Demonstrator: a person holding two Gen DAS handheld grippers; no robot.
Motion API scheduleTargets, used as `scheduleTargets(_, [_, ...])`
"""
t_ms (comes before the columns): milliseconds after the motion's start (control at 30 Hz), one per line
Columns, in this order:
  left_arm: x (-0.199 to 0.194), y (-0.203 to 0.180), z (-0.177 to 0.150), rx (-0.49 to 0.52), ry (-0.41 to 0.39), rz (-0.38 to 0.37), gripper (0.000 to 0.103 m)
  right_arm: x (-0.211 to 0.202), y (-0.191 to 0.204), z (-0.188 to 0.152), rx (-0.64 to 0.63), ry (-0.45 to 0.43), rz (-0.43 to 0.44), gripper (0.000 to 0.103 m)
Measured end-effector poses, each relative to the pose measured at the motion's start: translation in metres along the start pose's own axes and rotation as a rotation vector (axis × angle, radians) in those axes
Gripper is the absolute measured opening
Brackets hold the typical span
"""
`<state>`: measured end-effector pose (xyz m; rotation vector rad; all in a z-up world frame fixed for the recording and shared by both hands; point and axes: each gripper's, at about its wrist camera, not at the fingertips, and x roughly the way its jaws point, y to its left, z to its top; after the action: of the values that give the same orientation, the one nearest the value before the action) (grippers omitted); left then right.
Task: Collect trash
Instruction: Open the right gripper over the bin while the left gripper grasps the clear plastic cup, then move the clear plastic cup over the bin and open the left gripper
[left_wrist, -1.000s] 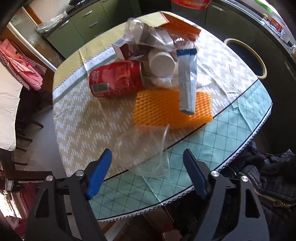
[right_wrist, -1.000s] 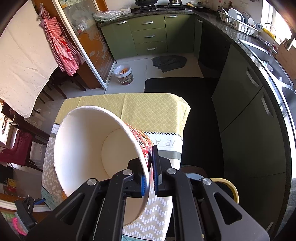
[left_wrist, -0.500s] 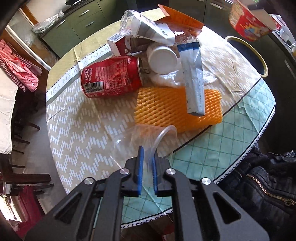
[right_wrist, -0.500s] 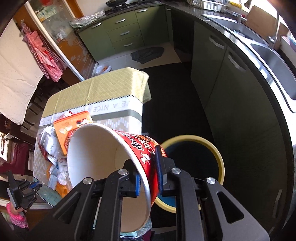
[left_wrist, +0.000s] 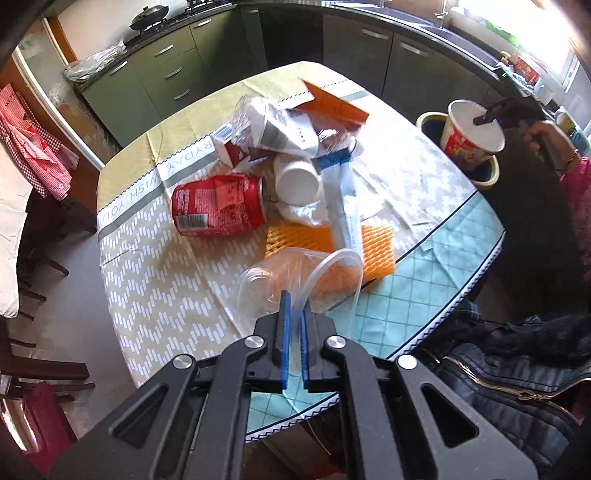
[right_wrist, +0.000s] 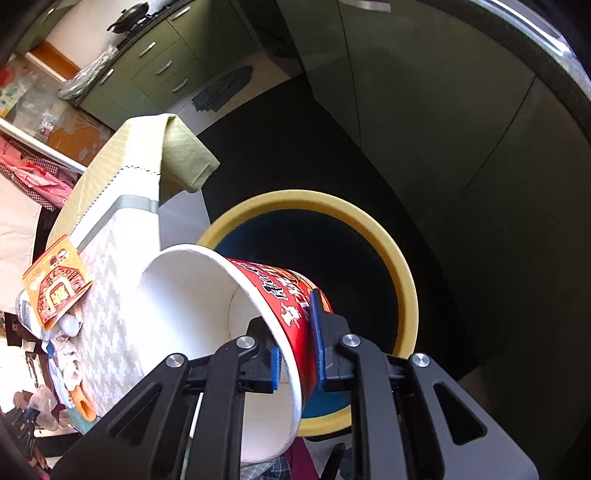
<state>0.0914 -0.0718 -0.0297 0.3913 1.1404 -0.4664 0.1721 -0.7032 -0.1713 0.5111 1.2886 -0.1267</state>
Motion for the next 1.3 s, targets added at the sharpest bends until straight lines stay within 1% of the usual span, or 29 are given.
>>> scheduleTargets(100, [-0.014,-0.016,0.016,0.032,-0.026,-0.045,0.005,0.034,-0.015,0.004,0.021,0.041,0.004,0.015])
scheduleTargets(167, [-0.02,-0.03,0.03,0.063,-0.035,-0.083,0.005,0.051,-0.021,0.007,0.028,0.051,0.017,0.02])
scheduleTargets(200, [-0.022,-0.038,0.038,0.085,-0.04,-0.104,0.005,0.056,-0.021,0.008,0.017,0.055,0.006,0.025])
scheduleTargets(233, [-0.022,-0.047,0.046,0.104,-0.041,-0.119,0.005,0.058,-0.023,0.01,0.009,0.048,-0.017,0.034])
scheduleTargets(267, [-0.021,-0.056,0.054,0.122,-0.037,-0.132,0.005,0.057,-0.023,0.011,0.001,0.036,-0.041,0.035])
scheduleTargets(300, [-0.019,-0.066,0.064,0.142,-0.034,-0.152,0.005,0.054,-0.022,0.012,-0.008,0.024,-0.043,0.035])
scheduleTargets(400, [-0.009,-0.096,0.096,0.193,-0.027,-0.216,0.005,0.026,-0.03,0.011,-0.002,-0.037,0.004,0.035])
scheduleTargets(500, [0.009,-0.13,0.131,0.244,-0.003,-0.279,0.005,-0.012,-0.04,-0.002,-0.004,-0.113,0.019,0.035])
scheduleTargets(633, [0.046,-0.185,0.182,0.299,0.048,-0.379,0.005,-0.059,-0.06,-0.031,0.009,-0.19,0.018,0.035])
scheduleTargets(700, [0.069,-0.216,0.207,0.329,0.079,-0.423,0.005,-0.077,-0.073,-0.05,0.029,-0.221,-0.002,0.035])
scheduleTargets(767, [0.094,-0.246,0.23,0.342,0.088,-0.454,0.005,-0.094,-0.092,-0.071,0.063,-0.245,-0.018,0.035])
scheduleTargets(833, [0.124,-0.273,0.247,0.361,0.11,-0.46,0.005,-0.107,-0.113,-0.092,0.102,-0.271,-0.055,0.035])
scheduleTargets(867, [0.139,-0.283,0.255,0.346,0.118,-0.457,0.005,-0.113,-0.122,-0.102,0.121,-0.278,-0.072,0.035])
scheduleTargets(900, [0.154,-0.293,0.261,0.345,0.142,-0.457,0.005,-0.116,-0.132,-0.112,0.141,-0.28,-0.081,0.035])
scheduleTargets(933, [0.17,-0.302,0.266,0.347,0.164,-0.446,0.005,-0.119,-0.142,-0.122,0.164,-0.279,-0.083,0.035])
scheduleTargets(967, [0.182,-0.308,0.27,0.335,0.165,-0.427,0.005,-0.122,-0.152,-0.131,0.183,-0.277,-0.086,0.035])
scheduleTargets(1033, [0.205,-0.32,0.274,0.326,0.193,-0.416,0.008,-0.127,-0.169,-0.145,0.213,-0.27,-0.1,0.035])
scheduleTargets(1100, [0.22,-0.326,0.279,0.308,0.191,-0.4,0.032,-0.13,-0.179,-0.154,0.235,-0.271,-0.098,0.035])
scheduleTargets(1133, [0.224,-0.329,0.281,0.301,0.194,-0.396,0.034,-0.133,-0.185,-0.16,0.239,-0.275,-0.098,0.035])
scheduleTargets(1200, [0.222,-0.329,0.285,0.293,0.185,-0.402,0.034,-0.134,-0.182,-0.16,0.234,-0.282,-0.09,0.035])
scheduleTargets(1267, [0.202,-0.319,0.287,0.279,0.158,-0.428,0.034,-0.137,-0.171,-0.16,0.196,-0.286,-0.078,0.035])
scheduleTargets(1300, [0.185,-0.311,0.286,0.275,0.135,-0.443,0.034,-0.138,-0.162,-0.157,0.169,-0.287,-0.07,0.035])
